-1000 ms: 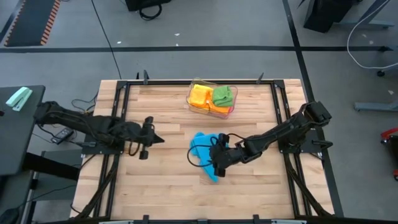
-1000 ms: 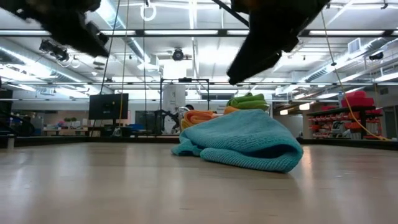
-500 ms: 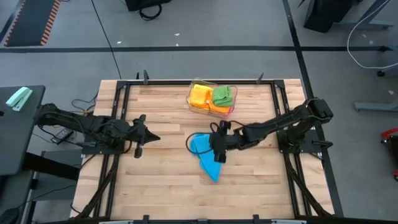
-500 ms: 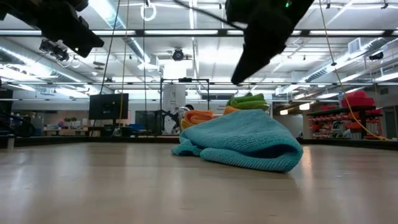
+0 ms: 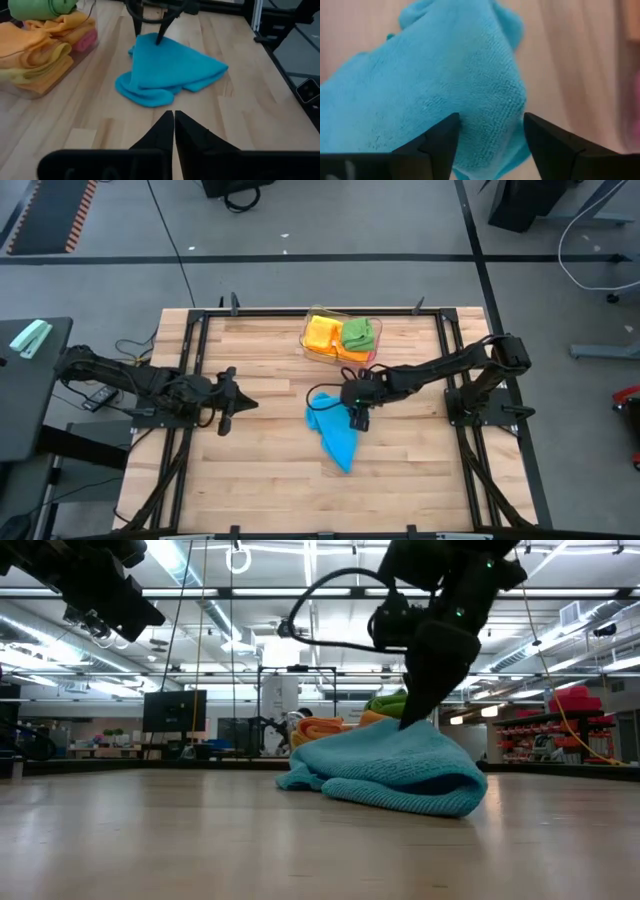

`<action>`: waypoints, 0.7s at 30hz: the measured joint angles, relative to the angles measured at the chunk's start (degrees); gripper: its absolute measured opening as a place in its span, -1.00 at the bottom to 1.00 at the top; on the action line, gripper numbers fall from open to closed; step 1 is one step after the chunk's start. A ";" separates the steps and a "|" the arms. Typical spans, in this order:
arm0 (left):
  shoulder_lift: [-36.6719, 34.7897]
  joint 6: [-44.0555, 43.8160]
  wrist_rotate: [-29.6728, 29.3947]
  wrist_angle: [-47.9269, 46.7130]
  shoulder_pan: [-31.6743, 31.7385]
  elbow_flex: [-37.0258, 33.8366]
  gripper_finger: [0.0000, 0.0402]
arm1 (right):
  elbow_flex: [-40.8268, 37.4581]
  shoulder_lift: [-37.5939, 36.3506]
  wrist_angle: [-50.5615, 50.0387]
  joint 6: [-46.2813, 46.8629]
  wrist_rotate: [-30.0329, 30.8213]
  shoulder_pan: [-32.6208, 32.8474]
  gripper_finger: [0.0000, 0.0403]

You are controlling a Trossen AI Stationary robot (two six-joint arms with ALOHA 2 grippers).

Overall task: Fold microfiber towels
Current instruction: Fold the blue microfiber cloth

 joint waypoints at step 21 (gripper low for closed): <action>0.00 -0.69 -0.11 0.70 -1.08 0.00 -0.91 | 14.73 -6.61 -7.69 -3.21 2.99 7.78 -0.94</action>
